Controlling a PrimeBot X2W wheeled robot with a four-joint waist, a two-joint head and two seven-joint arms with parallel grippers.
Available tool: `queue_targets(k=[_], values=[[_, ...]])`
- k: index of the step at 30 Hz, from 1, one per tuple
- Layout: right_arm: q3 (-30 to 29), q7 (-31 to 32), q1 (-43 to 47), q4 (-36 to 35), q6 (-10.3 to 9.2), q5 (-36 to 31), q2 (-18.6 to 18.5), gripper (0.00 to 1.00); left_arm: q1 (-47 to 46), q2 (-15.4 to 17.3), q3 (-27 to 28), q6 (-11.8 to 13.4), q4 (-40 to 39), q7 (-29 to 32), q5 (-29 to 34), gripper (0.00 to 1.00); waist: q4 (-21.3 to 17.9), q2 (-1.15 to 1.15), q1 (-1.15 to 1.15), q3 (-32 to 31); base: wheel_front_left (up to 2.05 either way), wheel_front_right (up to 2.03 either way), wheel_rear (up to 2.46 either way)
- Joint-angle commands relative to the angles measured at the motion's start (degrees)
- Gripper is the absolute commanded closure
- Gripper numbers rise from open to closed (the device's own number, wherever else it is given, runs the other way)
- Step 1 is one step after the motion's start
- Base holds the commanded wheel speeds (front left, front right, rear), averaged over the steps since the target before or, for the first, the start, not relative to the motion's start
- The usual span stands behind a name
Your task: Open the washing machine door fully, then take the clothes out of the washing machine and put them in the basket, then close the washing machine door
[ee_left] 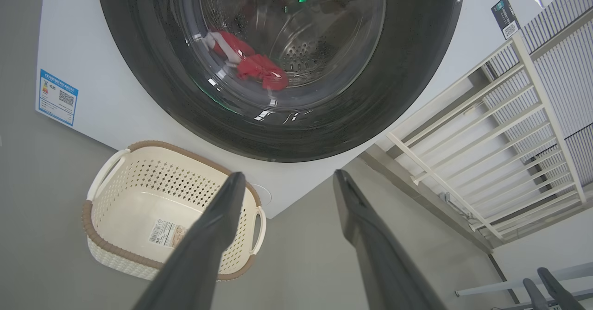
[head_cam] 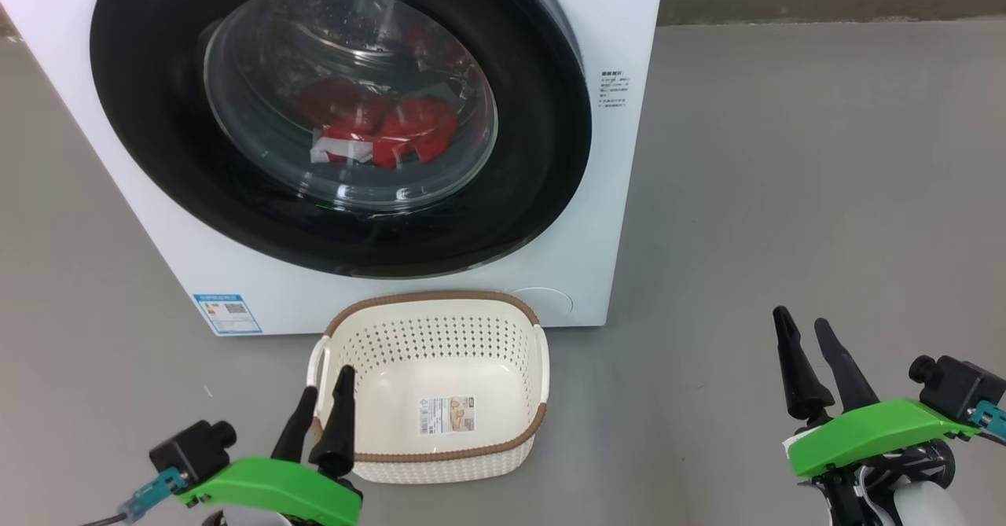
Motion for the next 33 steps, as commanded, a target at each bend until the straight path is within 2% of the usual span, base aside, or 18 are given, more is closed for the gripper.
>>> queue_targets(k=[1, 10, 33], values=[[0.4, -0.8, -3.3, -1.9, -0.02, -1.8, -0.6, 0.00, -3.1, 1.0, 0.6, 0.2, -1.3, -0.9, 1.8, 0.00, 0.0, 0.00, -0.01, 0.0, 0.00, 0.00, 0.00], [-0.1, -2.3, -4.0, -2.9, -0.03, -10.6, -0.8, 0.00, -4.4, 1.1, -0.9, 1.0, -0.9, -2.4, 9.1, 0.00, 0.0, 0.00, -0.01, -0.2, 0.00, 0.00, 0.00], [0.1, -6.2, -6.3, -4.7, -0.04, -25.9, -1.2, 0.00, -8.0, 1.5, -2.6, 4.0, -0.4, -6.3, 24.2, 0.00, 0.4, 0.00, -0.01, -0.3, 0.00, 0.00, 0.00]])
